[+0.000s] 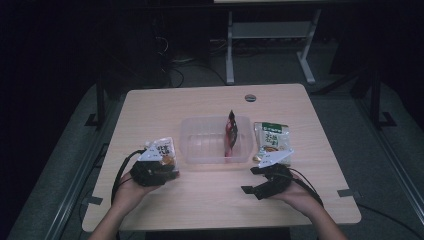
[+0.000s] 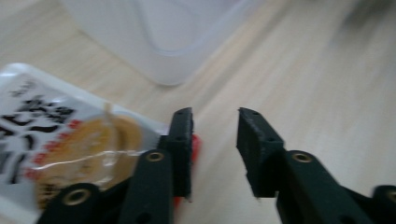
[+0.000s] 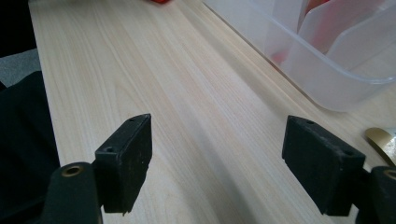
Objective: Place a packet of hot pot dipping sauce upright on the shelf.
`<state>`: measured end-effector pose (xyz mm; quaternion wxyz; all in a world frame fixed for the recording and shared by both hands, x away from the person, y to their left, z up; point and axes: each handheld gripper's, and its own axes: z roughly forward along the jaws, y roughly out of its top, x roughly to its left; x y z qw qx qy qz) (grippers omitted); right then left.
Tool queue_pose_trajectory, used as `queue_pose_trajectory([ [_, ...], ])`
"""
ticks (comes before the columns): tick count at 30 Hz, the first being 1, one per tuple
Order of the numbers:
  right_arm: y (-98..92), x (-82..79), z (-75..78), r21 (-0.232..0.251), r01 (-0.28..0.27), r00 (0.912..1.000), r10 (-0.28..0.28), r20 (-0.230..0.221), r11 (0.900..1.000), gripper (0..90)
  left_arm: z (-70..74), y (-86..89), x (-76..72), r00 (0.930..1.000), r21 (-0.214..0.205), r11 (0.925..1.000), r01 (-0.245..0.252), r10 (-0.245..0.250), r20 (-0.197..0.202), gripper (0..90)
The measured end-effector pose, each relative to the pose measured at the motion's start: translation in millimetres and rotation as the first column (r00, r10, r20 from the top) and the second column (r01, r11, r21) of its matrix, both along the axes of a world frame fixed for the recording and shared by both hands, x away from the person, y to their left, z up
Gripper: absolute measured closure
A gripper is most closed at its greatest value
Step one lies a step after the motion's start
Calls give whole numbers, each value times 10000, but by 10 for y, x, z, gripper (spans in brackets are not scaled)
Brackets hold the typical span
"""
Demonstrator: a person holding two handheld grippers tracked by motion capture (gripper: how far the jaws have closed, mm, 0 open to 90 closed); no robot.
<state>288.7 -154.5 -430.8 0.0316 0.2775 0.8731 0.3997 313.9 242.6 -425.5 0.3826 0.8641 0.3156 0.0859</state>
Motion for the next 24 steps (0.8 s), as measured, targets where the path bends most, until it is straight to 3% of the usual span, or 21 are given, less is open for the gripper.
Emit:
queue_pose_trajectory([
  [2, 4, 4, -7, -16, -5, 10000, 5, 20, 10000, 240, -15, 44, 71, 9997, -158, 9997, -196, 194, -121, 780],
  [4, 12, 4, -11, -68, 23, 10000, -23, 5, 10000, 242, -16, 73, 140, 9994, 210, 9991, -356, 356, 4, 841],
  [6, 18, 10, -14, -66, 18, 10000, -18, 32, 10000, 242, -21, 98, 210, 9989, 142, 9988, -477, 476, 19, 895],
  [9, 20, 17, -17, -71, 24, 10000, -23, 49, 10000, 242, -64, 90, 296, 9985, 377, 9978, -540, 540, 12, 897],
  [12, 16, 17, -25, -118, 51, 10000, -50, 37, 9999, 244, -141, 57, 351, 9985, 536, 9974, -482, 495, -235, 897],
  [15, 11, 19, -30, -126, 68, 10000, -68, 8, 9999, 244, -207, 21, 362, 9976, 874, 9952, -451, 495, -487, 896],
  [19, 6, 22, -36, -152, 47, 10000, -46, 35, 9999, 244, -212, 45, 364, 9980, 1222, 9917, -392, 450, -448, 897],
  [21, 6, 19, -36, -168, 70, 10000, -70, 11, 9998, 244, -213, 62, 350, 9979, 1203, 9917, -452, 505, -414, 897],
  [24, 1, 20, -36, -201, 72, 10000, -71, 55, 9998, 244, -236, 121, 340, 9954, 871, 9943, -616, 676, -672, 898],
])
